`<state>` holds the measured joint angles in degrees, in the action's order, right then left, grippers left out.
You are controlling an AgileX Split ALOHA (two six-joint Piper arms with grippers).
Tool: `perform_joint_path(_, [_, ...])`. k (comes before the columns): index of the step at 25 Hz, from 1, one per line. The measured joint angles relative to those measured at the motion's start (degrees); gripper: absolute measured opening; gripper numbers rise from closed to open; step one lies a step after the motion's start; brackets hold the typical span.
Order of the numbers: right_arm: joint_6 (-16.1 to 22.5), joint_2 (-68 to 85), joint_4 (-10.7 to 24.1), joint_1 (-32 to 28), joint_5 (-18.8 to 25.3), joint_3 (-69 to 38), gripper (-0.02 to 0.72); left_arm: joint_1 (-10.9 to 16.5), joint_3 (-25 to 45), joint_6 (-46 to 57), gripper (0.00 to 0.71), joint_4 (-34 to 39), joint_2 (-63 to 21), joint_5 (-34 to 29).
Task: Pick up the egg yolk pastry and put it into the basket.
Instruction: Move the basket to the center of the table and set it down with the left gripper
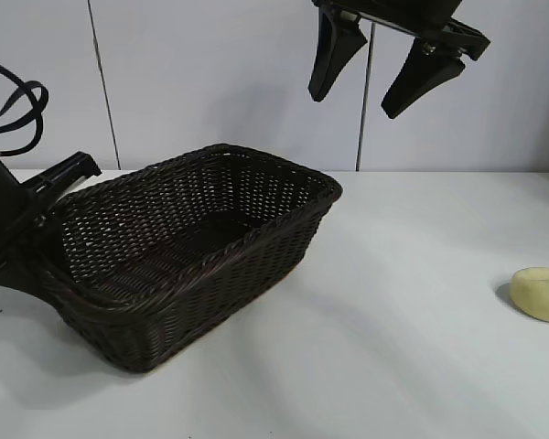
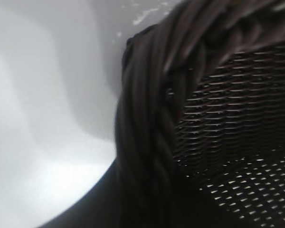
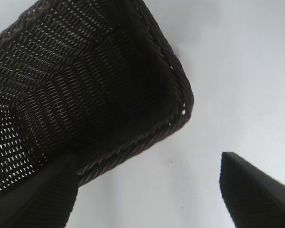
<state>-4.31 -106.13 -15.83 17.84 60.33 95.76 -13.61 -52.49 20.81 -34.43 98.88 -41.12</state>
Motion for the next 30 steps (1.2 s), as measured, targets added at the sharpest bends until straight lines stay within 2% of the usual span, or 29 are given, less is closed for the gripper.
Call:
perform_joint_path(9, [0.0, 0.0, 0.0, 0.0, 0.1, 0.0, 0.590, 0.0, -11.5, -0.6, 0.099, 7.8, 0.1, -6.5])
perform_joint_path(18, [0.0, 0.0, 0.0, 0.0, 0.1, 0.0, 0.590, 0.0, -17.4, -7.2, 0.099, 13.8, 1.0, -10.8])
perform_joint_path(25, [0.0, 0.0, 0.0, 0.0, 0.1, 0.0, 0.590, 0.0, -26.7, -14.5, 0.098, 13.5, 9.0, -18.6])
perform_joint_path(30, [0.0, 0.0, 0.0, 0.0, 0.1, 0.0, 0.590, 0.0, -35.9, -18.0, 0.098, 13.4, 15.5, -23.2])
